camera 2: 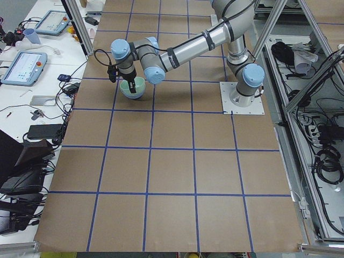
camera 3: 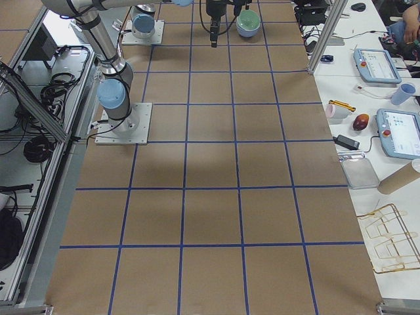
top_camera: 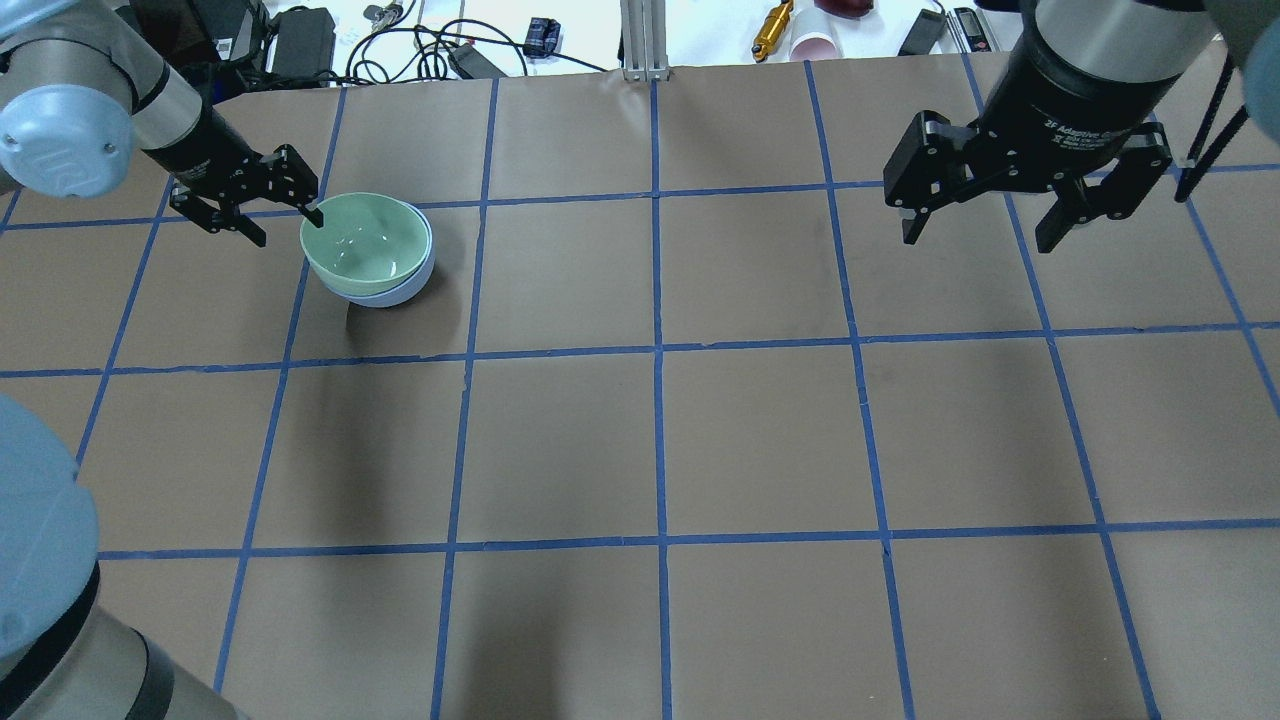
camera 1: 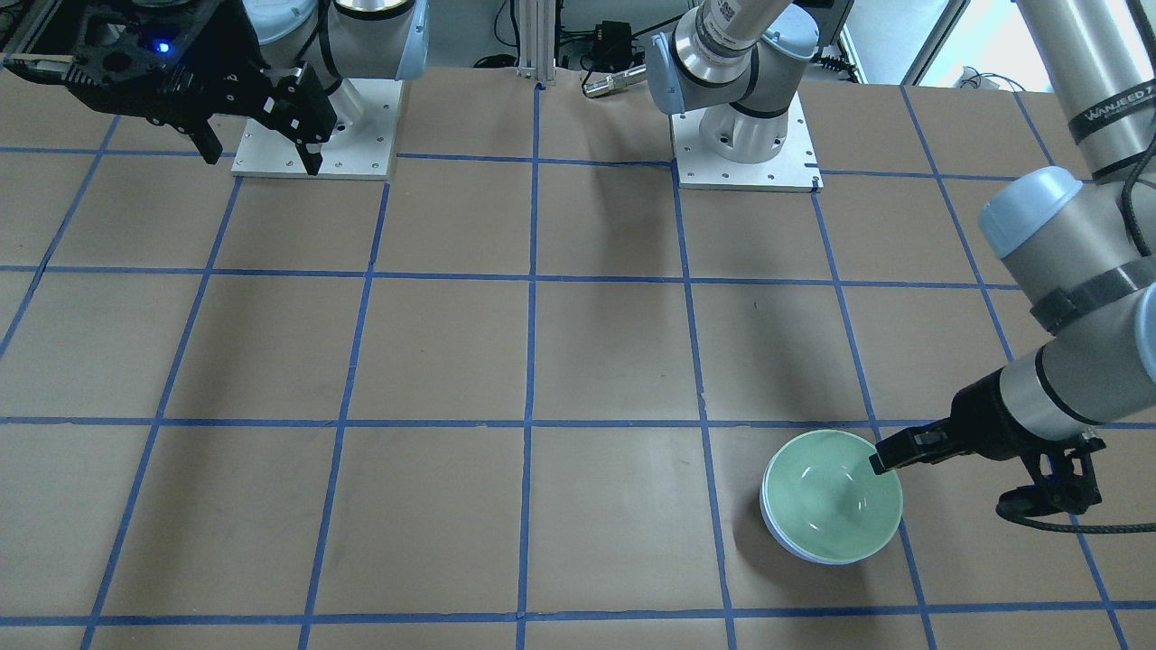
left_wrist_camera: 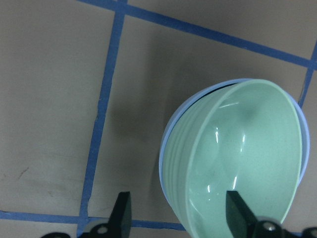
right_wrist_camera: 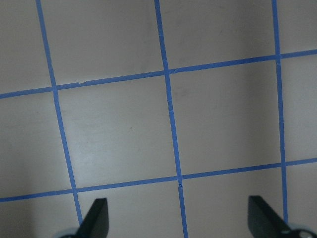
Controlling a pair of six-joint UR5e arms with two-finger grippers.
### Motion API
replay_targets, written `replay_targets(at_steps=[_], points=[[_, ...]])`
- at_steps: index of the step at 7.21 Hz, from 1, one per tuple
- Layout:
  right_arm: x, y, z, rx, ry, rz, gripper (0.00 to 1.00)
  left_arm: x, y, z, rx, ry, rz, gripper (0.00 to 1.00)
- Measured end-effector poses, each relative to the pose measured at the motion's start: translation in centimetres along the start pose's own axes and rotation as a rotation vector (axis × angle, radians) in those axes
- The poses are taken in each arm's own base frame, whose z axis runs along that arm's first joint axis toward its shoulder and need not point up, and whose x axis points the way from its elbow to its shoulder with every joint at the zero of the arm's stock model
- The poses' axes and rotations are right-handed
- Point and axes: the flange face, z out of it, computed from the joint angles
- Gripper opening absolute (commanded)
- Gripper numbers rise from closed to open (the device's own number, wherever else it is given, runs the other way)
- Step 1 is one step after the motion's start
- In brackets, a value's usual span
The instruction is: Stack green bowl on blue bowl
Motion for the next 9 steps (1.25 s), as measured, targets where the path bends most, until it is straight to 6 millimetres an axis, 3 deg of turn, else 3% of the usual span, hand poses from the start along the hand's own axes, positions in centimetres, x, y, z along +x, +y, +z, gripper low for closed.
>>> replay_targets(at_steps=[3,4,7,9], points=[[0.0,0.0,0.0,0.0,0.0,0.0,1.0,9.6,4.7,-4.9,-0.035,-0.156,0.158,1.0],[0.0,0.0,0.0,0.0,0.0,0.0,1.0,11.7,6.5,-6.9,-0.026,-0.171,0.189,1.0],[0.0,0.0,0.0,0.0,0.0,0.0,1.0,14.9,12.4,-12.9,-0.001,-0.149,0.23,1.0],[0.0,0.0,0.0,0.0,0.0,0.0,1.0,15.9,15.0,-15.3,0.027,-0.092,0.239,1.0]])
